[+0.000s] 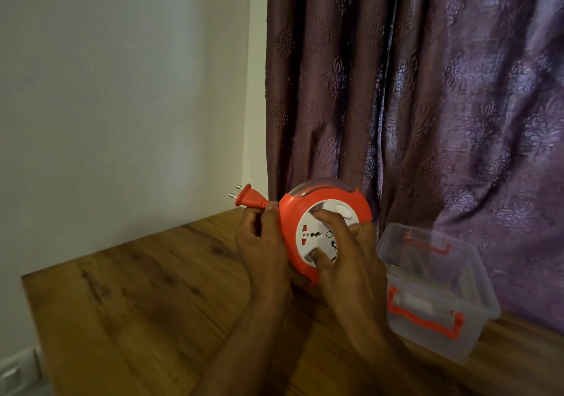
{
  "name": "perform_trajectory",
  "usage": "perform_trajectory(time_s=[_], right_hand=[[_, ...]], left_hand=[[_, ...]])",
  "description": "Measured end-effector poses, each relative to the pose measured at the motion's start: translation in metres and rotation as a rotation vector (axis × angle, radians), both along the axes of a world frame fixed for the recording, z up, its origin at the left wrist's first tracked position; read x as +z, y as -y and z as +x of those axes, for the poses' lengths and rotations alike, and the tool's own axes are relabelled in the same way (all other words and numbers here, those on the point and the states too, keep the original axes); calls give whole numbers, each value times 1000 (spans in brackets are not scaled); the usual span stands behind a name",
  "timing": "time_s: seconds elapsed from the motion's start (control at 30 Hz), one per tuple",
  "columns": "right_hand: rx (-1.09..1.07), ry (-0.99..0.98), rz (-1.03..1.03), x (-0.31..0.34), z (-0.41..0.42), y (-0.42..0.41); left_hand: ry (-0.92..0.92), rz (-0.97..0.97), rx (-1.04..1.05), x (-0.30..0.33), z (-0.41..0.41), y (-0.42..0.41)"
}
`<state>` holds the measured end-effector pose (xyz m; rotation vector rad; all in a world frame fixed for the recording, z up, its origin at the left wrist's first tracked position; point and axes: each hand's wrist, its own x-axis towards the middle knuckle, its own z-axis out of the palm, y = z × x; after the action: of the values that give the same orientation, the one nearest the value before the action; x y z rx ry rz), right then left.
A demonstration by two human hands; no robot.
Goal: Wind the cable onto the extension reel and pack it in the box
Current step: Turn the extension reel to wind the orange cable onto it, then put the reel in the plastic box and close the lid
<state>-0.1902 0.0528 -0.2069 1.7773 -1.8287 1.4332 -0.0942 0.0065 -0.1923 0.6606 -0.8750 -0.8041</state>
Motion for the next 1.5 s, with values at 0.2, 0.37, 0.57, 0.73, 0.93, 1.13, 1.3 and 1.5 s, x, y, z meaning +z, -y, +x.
perform_trajectory(time_s=[0.2,0.37,0.57,0.73,0.93,1.13,1.3,1.5], right_hand=[[-22,14,2,4,-5,-2],[-48,33,11,8,-9,-3],[-44,130,38,14,-15,-1],[3,244,48,11,-16,1],[34,347,41,10,-16,3],[66,415,2,7,-14,3],[112,558,-4,1,-13,7],[147,554,54,0,-11,8]], left_hand=[[-7,-14,-110,-4,-6,-1],[69,-24,-177,-5,-10,-4],[136,-68,-188,-4,-7,-3],[108,-68,-215,-5,-9,-3],[25,-28,-256,-8,-14,-3],[-21,-32,-304,-10,-14,-1],[-26,-16,-326,-12,-16,-1],[59,14,-258,-8,-8,-2]])
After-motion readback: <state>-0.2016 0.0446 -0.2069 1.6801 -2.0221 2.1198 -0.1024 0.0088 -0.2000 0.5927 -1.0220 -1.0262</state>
